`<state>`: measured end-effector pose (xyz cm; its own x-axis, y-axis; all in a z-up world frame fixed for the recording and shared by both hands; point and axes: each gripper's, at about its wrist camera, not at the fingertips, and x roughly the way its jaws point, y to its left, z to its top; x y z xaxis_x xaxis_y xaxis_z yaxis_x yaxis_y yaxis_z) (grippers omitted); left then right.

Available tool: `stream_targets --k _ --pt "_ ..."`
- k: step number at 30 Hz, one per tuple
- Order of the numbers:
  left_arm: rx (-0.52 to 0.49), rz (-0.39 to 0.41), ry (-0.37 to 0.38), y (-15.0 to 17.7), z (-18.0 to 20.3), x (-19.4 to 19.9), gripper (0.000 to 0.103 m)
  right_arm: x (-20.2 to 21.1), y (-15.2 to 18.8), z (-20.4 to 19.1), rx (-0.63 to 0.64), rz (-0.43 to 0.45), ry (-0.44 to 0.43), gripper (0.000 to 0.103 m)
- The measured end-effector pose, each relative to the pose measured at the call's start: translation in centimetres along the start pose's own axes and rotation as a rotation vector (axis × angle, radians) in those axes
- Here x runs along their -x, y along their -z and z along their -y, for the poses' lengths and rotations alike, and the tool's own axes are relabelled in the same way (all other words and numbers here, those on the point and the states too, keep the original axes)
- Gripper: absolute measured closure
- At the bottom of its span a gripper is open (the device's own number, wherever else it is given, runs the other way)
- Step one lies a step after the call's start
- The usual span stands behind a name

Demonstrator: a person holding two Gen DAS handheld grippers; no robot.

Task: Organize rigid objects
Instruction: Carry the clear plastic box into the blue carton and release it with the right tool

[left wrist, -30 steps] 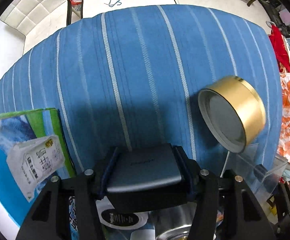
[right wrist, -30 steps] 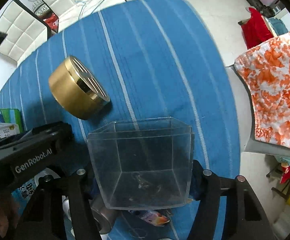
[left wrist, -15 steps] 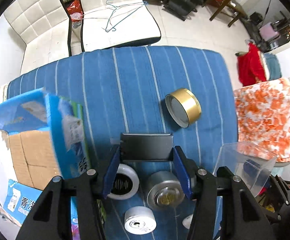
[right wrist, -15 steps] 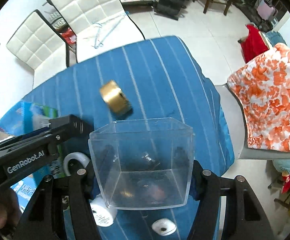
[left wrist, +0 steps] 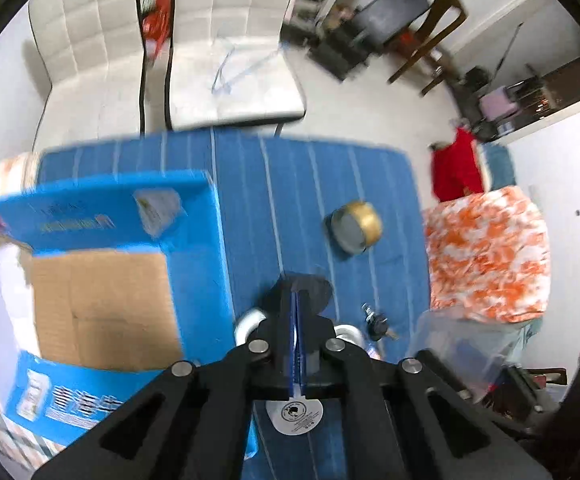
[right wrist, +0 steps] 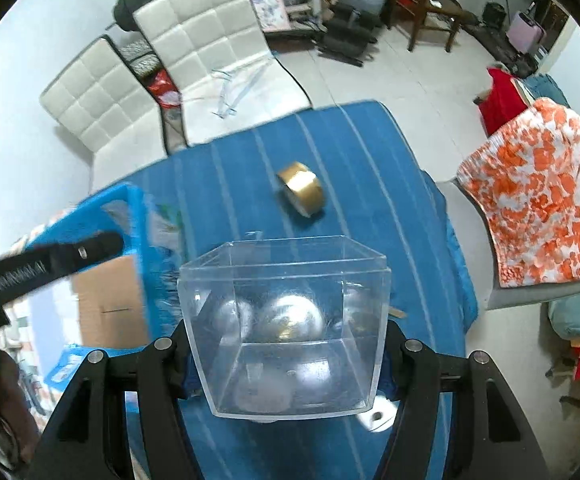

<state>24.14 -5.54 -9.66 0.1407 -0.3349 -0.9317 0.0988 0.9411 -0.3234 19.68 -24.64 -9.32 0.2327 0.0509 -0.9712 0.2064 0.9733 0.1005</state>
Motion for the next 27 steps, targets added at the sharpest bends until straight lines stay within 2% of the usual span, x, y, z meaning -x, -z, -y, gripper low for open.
stream_targets --k 2,5,8,12,14,19,23,27 --pt "-0.047 0.029 -0.032 -0.2 -0.5 1.7 0.103 0.6 0.1 -1.7 0.017 0.009 -0.023 0.036" --pt "-0.066 0.053 -0.097 0.4 -2.9 2.6 0.103 0.5 0.1 -5.5 0.052 0.013 -0.069 0.036" --pt "-0.017 0.028 -0.149 1.0 -7.7 1.8 0.103 -0.8 0.1 -9.4 0.083 0.004 -0.111 0.036" --pt "0.080 -0.018 -0.185 1.6 -13.6 -0.3 0.103 -4.4 0.0 -15.7 0.137 -0.051 -0.146 0.036" --pt "0.117 -0.044 -0.212 1.9 -16.2 -1.9 0.103 -6.7 0.0 -18.5 0.172 -0.070 -0.118 0.036" --pt "0.178 -0.108 -0.249 2.3 -20.9 -6.1 0.103 -12.7 -0.1 -22.4 0.204 -0.137 -0.058 0.036" --pt "0.182 -0.144 -0.268 2.0 -22.4 -8.7 0.103 -16.7 -0.1 -24.1 0.222 -0.182 -0.023 0.036" --pt "0.172 -0.162 -0.278 1.5 -22.4 -10.1 0.103 -18.4 -0.2 -24.8 0.227 -0.192 0.005 0.036"
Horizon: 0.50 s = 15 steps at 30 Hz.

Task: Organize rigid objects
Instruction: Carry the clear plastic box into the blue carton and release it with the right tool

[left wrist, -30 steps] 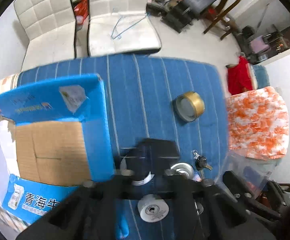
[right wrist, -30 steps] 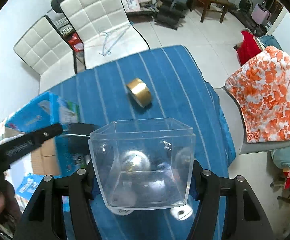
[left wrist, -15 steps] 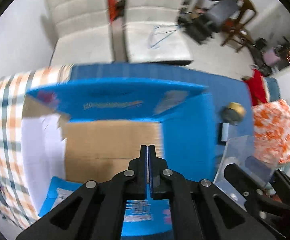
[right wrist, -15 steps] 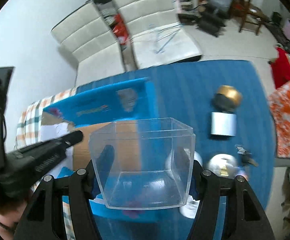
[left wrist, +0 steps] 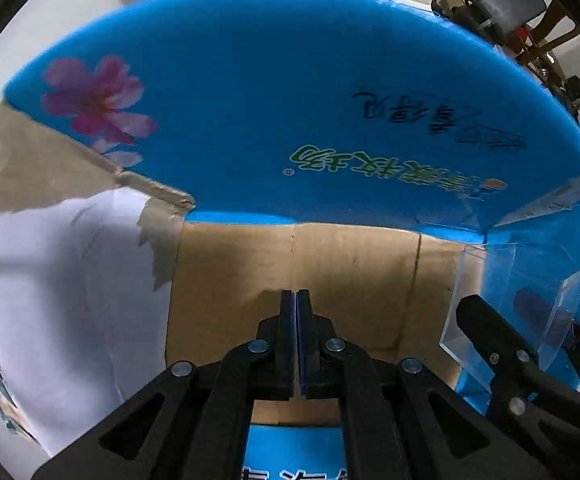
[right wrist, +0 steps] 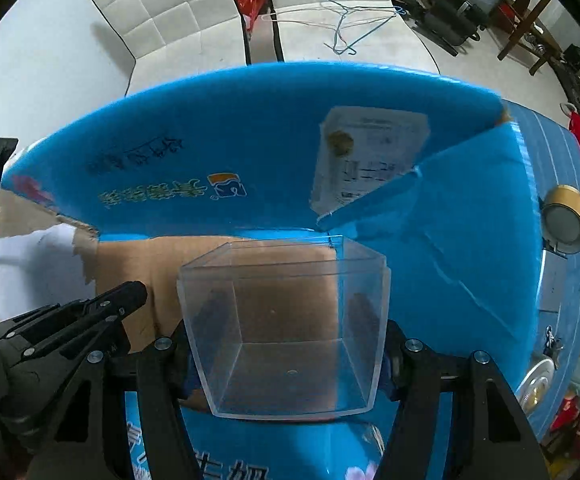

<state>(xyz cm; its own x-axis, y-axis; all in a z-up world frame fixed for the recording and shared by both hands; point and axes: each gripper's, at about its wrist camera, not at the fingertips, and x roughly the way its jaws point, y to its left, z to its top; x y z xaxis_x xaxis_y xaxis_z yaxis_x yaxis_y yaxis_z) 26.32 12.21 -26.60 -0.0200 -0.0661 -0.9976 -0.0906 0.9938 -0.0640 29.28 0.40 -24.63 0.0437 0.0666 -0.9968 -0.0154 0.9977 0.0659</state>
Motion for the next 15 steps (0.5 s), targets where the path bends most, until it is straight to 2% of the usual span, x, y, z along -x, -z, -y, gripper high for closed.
stream_targets --k 11,13,15 --pt "-0.024 -0.001 -0.017 -1.1 1.4 0.2 0.102 -1.3 -1.4 0.1 0.001 -0.048 0.004 0.035" --pt "-0.021 -0.030 -0.024 -1.5 2.1 0.4 0.101 -1.4 -1.6 0.2 0.005 -0.056 -0.001 0.033" --pt "-0.012 -0.027 -0.036 -1.6 2.3 0.8 0.098 -1.4 -1.9 -0.2 0.017 -0.059 0.000 0.028"
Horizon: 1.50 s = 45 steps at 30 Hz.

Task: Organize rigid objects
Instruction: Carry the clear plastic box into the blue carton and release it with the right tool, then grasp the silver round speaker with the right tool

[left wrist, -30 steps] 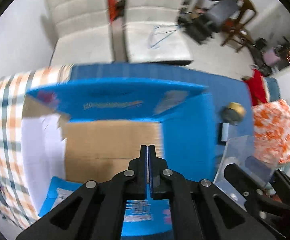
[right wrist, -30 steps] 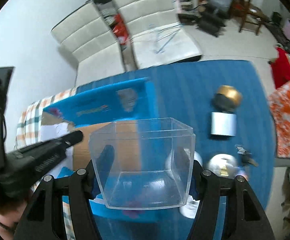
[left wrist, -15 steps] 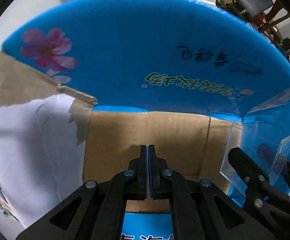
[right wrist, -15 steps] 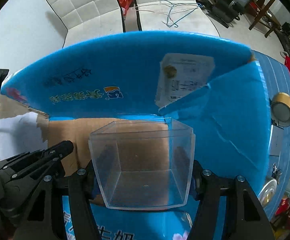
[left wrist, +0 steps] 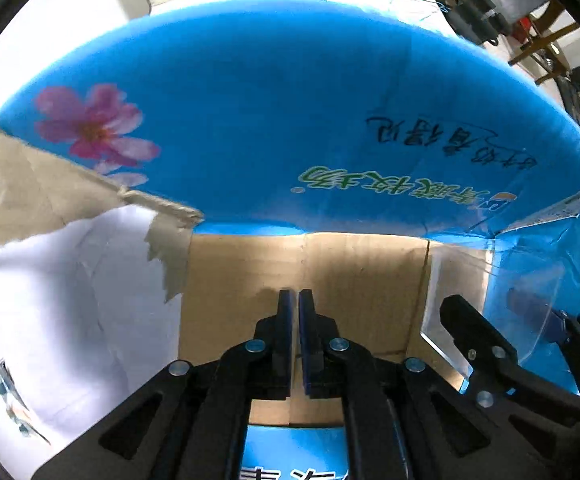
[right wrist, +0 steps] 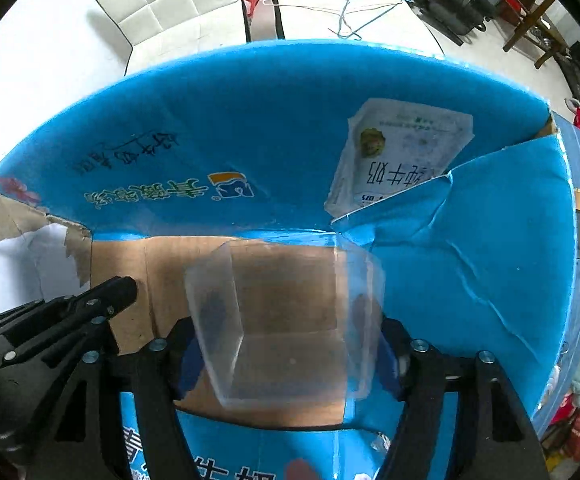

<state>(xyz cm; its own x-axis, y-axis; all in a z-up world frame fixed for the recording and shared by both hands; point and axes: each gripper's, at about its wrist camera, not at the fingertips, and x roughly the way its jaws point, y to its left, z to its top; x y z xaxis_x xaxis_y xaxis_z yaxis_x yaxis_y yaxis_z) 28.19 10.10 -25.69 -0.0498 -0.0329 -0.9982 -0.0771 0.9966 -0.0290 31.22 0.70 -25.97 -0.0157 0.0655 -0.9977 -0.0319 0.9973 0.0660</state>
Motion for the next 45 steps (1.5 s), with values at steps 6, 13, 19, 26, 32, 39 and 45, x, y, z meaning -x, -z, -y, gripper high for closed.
stream_targets --k 6,13,19,26,32,39,45 --pt "0.021 0.044 -0.029 0.9 -0.3 2.2 0.057 1.4 0.5 0.4 0.013 0.021 0.009 0.022" --pt "0.097 0.075 0.022 2.9 -4.0 3.9 0.008 4.5 2.6 1.8 0.002 0.060 -0.037 0.005" --pt "0.091 0.138 0.033 4.6 -3.4 7.1 0.005 7.9 5.1 2.0 0.022 0.121 -0.045 0.005" --pt "0.064 0.220 0.059 7.9 -2.1 11.4 0.005 13.2 9.2 3.1 0.014 0.185 -0.105 0.005" --pt "-0.049 0.276 0.090 9.6 4.9 14.5 0.005 18.3 12.2 9.8 -0.033 0.251 -0.089 0.005" --pt "-0.171 0.259 0.067 10.1 14.4 12.6 0.005 16.1 13.5 20.7 -0.178 0.207 0.022 0.005" --pt "-0.246 0.225 -0.119 9.4 19.4 7.3 0.005 7.9 12.4 22.9 -0.228 0.102 0.005 0.008"
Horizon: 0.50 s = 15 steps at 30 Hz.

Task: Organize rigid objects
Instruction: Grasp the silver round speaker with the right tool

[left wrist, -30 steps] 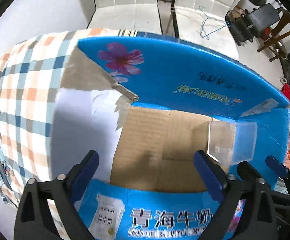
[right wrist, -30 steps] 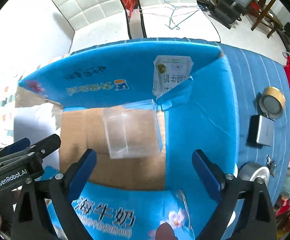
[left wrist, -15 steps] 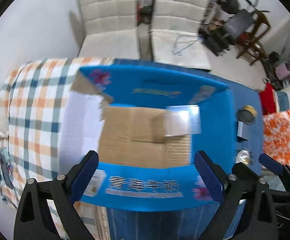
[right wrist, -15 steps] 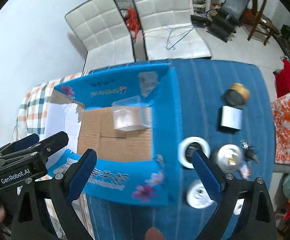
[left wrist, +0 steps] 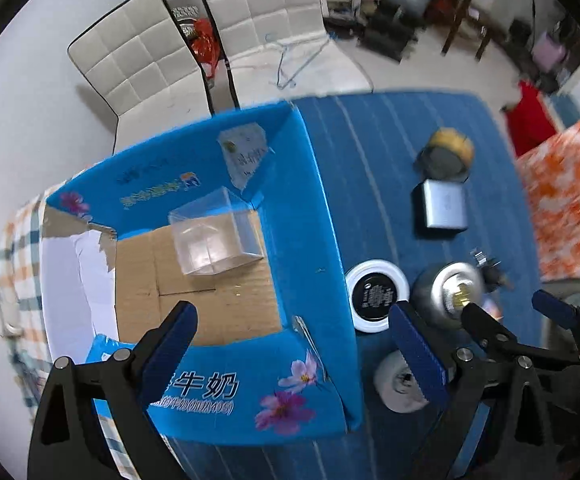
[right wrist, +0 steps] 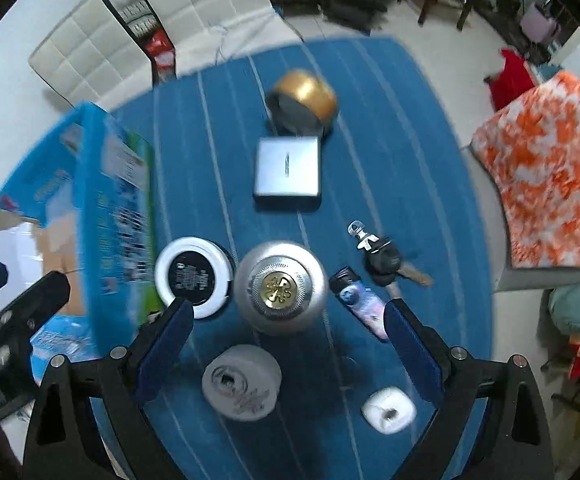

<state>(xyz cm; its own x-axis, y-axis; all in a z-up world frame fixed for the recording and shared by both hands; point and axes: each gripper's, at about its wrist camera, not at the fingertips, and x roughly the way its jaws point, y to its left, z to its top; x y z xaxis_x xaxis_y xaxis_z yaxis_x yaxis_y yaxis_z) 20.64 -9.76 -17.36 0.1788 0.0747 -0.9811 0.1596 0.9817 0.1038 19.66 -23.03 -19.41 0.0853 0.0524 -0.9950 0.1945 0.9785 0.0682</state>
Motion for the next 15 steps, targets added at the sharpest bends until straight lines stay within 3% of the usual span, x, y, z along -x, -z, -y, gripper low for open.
stream_targets --k 4,7,12,15 --pt "-0.016 -0.032 -0.036 -0.1 0.9 -1.7 0.005 -5.0 -0.3 0.3 -0.049 -0.068 -0.016 0.010" --pt "-0.015 -0.047 -0.049 -0.2 1.0 -2.6 0.005 -7.9 -0.5 0.4 -0.078 -0.120 -0.081 0.025" --pt "-0.017 -0.055 -0.045 -0.2 1.7 -2.4 0.005 -7.5 -0.6 0.4 -0.052 -0.089 -0.050 0.029" --pt "-0.009 -0.038 -0.016 0.2 2.3 -1.2 0.005 -5.1 0.5 1.6 -0.031 -0.050 -0.025 0.029"
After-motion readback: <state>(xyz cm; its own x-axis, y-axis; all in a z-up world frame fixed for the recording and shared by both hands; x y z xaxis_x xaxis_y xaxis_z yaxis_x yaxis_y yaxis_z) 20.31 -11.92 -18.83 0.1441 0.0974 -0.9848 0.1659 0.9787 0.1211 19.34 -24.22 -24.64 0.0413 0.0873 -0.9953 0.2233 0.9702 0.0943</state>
